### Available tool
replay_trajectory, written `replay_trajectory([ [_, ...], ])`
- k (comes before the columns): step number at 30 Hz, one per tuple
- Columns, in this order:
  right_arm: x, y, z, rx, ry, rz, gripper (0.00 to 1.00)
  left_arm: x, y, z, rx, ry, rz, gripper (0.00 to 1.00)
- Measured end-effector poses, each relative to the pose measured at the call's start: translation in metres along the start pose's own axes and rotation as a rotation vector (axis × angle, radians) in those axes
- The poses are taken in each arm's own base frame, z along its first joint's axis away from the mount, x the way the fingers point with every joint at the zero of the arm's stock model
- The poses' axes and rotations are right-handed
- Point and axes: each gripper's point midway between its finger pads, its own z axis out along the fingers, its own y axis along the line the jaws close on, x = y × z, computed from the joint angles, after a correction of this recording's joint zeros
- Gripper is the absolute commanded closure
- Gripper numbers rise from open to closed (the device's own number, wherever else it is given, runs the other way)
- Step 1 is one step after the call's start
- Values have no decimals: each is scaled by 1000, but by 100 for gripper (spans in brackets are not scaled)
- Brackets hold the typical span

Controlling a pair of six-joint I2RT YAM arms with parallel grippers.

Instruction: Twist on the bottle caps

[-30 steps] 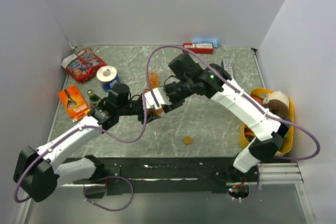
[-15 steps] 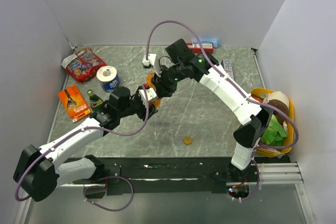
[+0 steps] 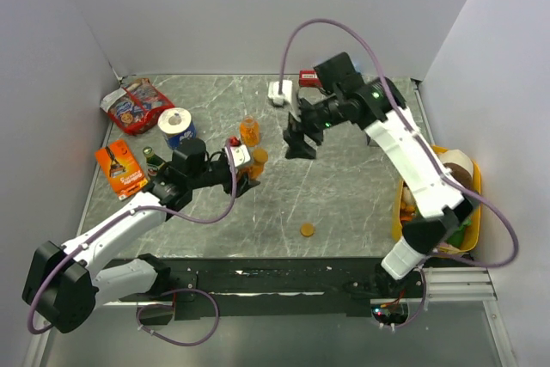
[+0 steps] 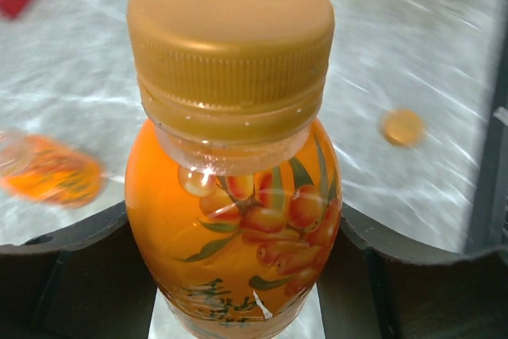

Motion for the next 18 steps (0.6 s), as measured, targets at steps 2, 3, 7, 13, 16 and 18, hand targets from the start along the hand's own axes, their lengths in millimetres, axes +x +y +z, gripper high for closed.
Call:
replay_trajectory([
  [2, -2, 11, -13, 7, -20, -108, 22, 3, -12, -1, 72, 11, 20, 99],
  [3, -3, 18, -17, 7, -29, -186, 22, 4, -17, -1, 110, 19, 30, 99],
  [7, -12, 45, -16, -24, -55, -465, 22, -6, -26, 1, 219, 24, 100, 98],
  [13, -20, 52, 0, -66, -58, -682, 23, -13, -29, 2, 273, 22, 159, 99],
  [16, -22, 54, 9, -83, -54, -737, 25, -11, -33, 2, 290, 28, 165, 99],
  [18, -22, 57, 13, -98, -55, -765, 28, -10, -36, 3, 300, 30, 165, 99],
])
